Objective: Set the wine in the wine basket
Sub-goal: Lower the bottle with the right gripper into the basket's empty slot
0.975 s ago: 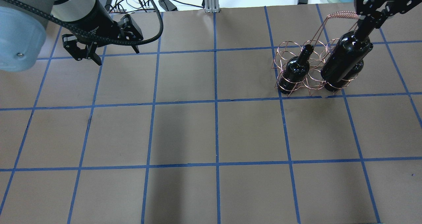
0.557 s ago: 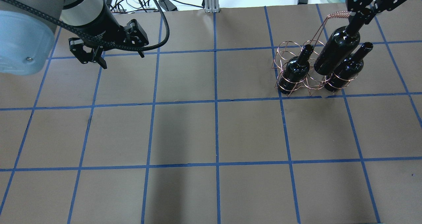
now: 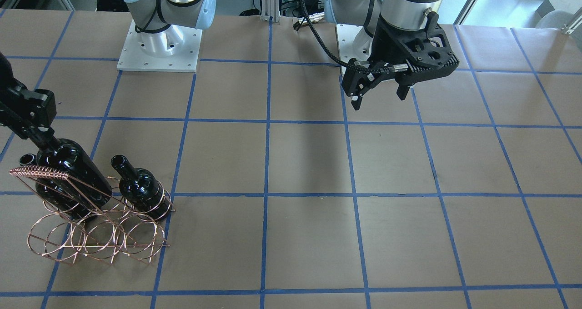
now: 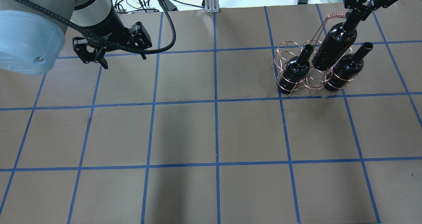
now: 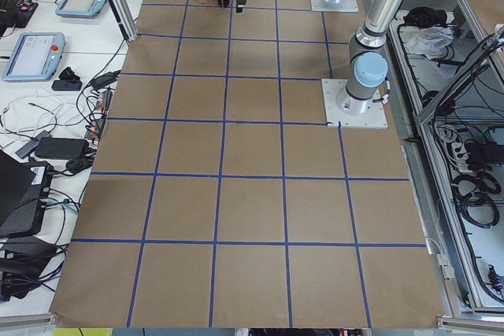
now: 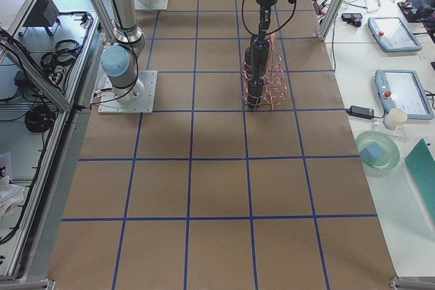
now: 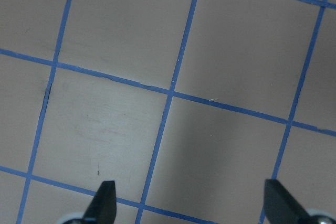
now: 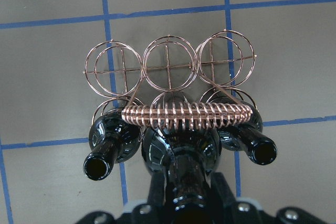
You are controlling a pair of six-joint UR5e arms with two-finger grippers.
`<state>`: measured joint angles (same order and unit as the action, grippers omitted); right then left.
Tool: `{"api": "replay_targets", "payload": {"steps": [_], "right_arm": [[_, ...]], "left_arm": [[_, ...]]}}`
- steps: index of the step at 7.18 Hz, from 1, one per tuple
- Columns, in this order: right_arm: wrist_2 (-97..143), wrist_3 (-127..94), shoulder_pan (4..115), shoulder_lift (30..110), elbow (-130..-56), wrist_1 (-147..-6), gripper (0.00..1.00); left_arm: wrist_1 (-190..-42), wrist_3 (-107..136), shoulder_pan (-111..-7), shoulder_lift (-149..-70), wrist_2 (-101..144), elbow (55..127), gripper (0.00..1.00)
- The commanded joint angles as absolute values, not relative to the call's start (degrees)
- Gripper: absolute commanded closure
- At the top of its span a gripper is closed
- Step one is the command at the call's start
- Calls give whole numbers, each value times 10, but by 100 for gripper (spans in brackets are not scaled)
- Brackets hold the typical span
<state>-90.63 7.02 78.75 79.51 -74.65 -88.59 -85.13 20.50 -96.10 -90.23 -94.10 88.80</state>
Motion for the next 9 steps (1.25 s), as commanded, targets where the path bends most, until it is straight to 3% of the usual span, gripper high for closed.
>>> {"api": "replay_targets", "payload": {"steps": [1, 4, 9], "right_arm": [[-908, 69, 788, 789, -751, -887, 100], [-910, 72, 788, 782, -771, -889, 100], [-907, 73, 788, 756, -823, -954, 100]], "left_arm": [[-853, 148, -952, -905, -937, 860, 0], [-872, 75, -898, -898, -919, 853, 0], [-873, 68, -901, -893, -925, 860, 0]]}}
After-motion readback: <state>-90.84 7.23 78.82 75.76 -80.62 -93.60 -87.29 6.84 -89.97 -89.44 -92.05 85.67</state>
